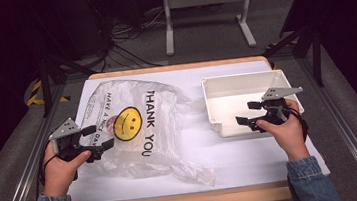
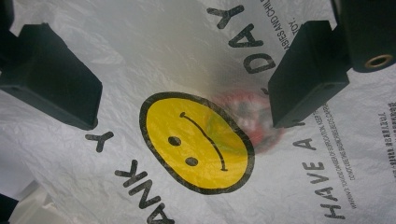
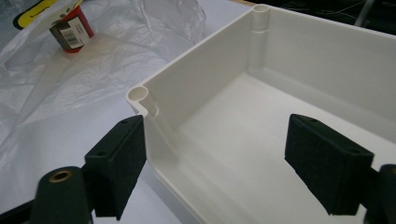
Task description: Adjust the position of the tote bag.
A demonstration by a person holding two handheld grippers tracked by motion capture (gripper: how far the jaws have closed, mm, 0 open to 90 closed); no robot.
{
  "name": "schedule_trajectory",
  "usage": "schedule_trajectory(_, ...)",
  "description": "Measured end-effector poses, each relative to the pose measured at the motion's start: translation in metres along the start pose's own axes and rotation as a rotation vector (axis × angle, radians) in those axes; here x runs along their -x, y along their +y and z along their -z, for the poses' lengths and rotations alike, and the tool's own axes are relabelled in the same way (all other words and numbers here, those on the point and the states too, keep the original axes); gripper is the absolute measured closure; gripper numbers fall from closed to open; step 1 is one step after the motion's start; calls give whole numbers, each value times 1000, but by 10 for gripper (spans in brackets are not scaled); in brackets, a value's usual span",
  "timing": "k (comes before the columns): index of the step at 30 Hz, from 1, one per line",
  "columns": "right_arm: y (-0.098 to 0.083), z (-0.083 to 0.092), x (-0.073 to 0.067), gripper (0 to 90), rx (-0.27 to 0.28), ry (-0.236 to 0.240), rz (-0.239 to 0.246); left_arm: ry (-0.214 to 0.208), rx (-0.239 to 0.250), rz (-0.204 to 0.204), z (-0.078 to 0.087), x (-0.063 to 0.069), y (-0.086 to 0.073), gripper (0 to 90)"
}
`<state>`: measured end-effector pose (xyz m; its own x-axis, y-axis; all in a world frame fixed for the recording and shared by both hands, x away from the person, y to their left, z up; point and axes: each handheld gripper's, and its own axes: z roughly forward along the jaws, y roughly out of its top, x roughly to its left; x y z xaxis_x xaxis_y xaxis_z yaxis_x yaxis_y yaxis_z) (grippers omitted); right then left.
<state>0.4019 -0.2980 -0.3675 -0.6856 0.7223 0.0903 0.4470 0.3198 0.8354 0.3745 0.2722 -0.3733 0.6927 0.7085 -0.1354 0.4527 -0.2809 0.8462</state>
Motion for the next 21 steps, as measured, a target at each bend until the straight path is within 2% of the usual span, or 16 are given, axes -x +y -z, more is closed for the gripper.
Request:
schedule_trajectory(3, 1, 2, -2, 210, 8, -1, -1, -3, -4, 17, 0, 0, 0, 116)
schedule_trajectory(6, 1, 3, -3, 209, 16, 2, -3, -1, 2, 10, 0, 1, 2, 116)
schedule_trajectory(7, 1, 3, -3, 208, 16, 3, -5, -8, 2, -8, 1, 3, 4, 115)
schedule_trajectory(14, -1, 2, -2, 198, 4, 5, -16, -23, -16, -63, 1, 17, 12, 106)
schedule_trajectory(17, -1, 3, -2, 195, 7, 5, -26, -37, -26, -72, 1, 24, 15, 104)
schedule_trajectory(18, -1, 3, -2, 194, 7, 5, -27, -40, -33, -88, 1, 26, 16, 102)
schedule_trajectory(21, -1, 3, -2, 193, 6, 6, -27, -46, -37, -90, 1, 29, 17, 102)
